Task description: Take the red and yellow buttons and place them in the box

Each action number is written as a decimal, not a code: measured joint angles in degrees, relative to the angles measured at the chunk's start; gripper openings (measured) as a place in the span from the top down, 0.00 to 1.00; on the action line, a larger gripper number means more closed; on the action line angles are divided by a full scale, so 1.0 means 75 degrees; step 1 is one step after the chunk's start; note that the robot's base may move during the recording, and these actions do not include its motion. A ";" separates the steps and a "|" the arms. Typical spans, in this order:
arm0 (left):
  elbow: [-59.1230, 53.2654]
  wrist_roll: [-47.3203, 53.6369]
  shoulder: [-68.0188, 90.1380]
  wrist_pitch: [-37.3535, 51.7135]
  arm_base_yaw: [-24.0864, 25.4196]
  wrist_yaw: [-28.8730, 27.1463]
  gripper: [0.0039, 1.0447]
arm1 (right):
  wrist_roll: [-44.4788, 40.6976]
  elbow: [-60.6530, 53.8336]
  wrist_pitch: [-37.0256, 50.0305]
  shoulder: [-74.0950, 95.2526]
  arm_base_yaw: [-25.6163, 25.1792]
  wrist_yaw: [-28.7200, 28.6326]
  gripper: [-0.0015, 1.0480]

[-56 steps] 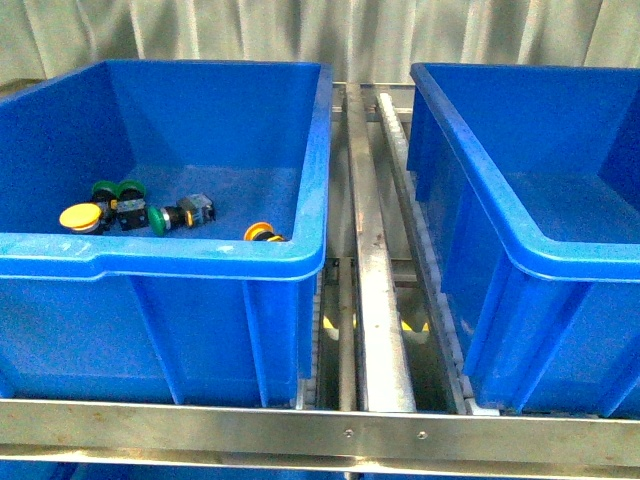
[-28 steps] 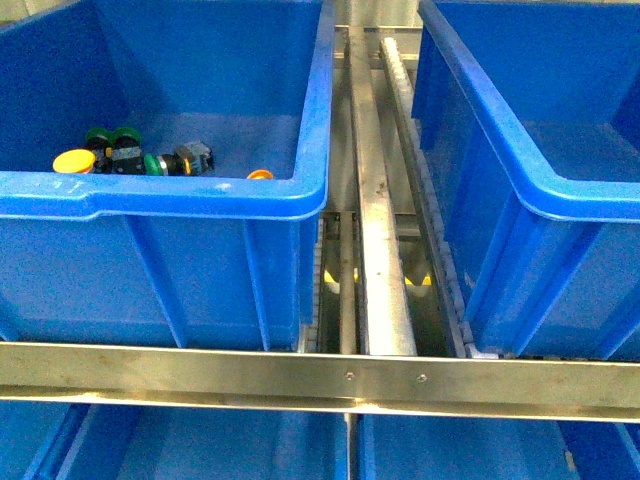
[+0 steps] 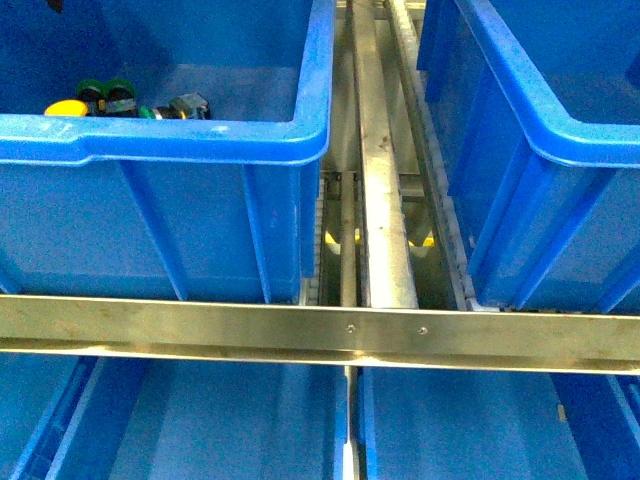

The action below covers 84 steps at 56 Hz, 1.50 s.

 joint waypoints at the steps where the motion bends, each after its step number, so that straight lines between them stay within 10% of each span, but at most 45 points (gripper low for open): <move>1: 0.0000 -0.0026 0.0047 0.0000 -0.0009 -0.0020 0.08 | 0.0000 0.0000 0.0000 0.0000 0.0000 0.0000 0.07; 84: 0.0965 -0.0166 0.2232 0.0507 0.0146 -0.0119 0.08 | 0.0003 0.0000 0.0000 0.0000 0.0000 0.0000 0.07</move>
